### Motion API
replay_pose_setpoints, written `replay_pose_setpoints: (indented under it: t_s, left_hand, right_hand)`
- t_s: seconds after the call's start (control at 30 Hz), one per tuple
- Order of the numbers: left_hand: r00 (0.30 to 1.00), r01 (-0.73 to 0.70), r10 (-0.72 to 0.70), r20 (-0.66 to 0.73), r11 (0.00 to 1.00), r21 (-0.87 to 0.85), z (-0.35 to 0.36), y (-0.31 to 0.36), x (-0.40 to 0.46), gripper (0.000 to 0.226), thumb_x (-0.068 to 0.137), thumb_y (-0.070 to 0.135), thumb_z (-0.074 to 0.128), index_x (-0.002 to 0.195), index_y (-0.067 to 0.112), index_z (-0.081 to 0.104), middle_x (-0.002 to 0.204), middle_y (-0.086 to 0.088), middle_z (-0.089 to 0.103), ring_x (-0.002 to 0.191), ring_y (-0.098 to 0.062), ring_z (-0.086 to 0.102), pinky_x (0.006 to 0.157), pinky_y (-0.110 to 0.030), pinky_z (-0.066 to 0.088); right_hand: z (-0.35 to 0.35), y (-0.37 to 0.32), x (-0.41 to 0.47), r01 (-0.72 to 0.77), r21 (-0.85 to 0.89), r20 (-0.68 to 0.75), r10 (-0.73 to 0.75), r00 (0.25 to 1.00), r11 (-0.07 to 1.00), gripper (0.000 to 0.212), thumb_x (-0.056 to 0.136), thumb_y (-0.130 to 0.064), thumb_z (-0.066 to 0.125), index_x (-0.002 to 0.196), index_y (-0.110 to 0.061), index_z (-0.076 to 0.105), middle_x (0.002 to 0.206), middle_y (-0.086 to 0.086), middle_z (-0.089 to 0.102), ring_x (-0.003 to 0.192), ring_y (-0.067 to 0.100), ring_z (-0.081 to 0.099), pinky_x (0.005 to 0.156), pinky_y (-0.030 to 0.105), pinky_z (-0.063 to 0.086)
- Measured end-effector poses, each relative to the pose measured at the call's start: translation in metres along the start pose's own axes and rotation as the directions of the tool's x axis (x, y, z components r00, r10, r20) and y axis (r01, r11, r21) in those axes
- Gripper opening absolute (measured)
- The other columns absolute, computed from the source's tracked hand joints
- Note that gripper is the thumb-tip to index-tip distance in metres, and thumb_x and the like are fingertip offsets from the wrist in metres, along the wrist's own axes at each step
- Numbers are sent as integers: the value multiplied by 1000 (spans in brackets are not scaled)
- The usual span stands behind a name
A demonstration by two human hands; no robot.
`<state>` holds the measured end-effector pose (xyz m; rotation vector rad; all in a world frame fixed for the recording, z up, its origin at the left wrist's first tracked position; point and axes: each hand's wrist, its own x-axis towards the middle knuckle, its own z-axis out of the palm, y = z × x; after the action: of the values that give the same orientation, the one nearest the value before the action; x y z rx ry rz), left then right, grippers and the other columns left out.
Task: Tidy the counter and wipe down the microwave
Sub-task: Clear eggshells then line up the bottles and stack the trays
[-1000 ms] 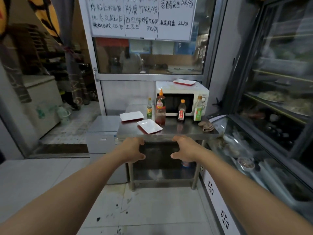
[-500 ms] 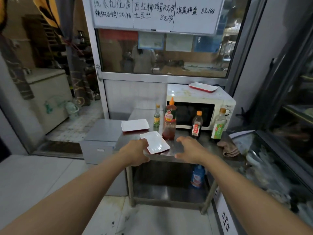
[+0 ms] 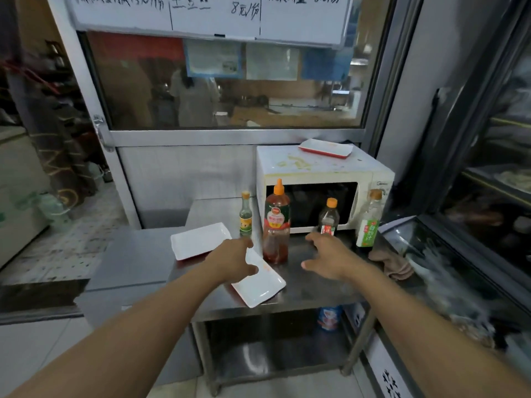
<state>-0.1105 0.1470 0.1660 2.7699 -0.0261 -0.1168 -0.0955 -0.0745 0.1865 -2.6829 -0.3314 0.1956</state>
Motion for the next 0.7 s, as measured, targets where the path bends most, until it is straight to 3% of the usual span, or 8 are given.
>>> replay_pose_setpoints:
  t_s: [0.17,0.3,0.5,0.63,0.7]
  left_hand:
    - [998,-56,56,6,995,-81,2,-10,48,66,80,40,70,134,20,38,133,-5,54,114,-23,55,93,-33,47]
    - [998,-63,65,6,980,-190,11,-13,82,64,78,40,70,130,16,39,126,-6,56,102,-20,55,81,-28,43]
    - [1000,-6,2,-13,951,-309,33,-11,136,65,77,40,72,128,17,39,128,-4,55,110,-21,54,77,-25,40]
    - [998,18,-42,-52,923,-385,49,-7,167,68,73,34,76,127,18,39,127,-4,55,101,-16,53,76,-26,40]
    - [995,29,-68,-79,908,-418,57,-4,181,70,71,33,78,128,18,40,127,-3,55,106,-18,54,79,-27,40]
  right_hand:
    - [14,2,36,-58,55,-26,60,998,997,72,83,-31,68,142,-14,32,143,11,38,128,26,44,104,37,40]
    - [24,11,63,-88,62,-35,91,995,994,72,83,-33,68,142,-14,32,145,10,36,128,25,44,105,36,40]
    - [40,37,109,-116,74,-47,120,992,990,69,83,-34,68,141,-17,34,141,9,38,124,24,45,96,31,40]
    - [48,59,141,-118,126,-61,126,990,985,70,81,-33,69,139,-15,36,138,10,42,122,24,47,95,29,42]
    - [51,69,156,-118,146,-61,128,990,982,70,81,-32,69,140,-15,36,139,9,41,122,24,47,95,30,42]
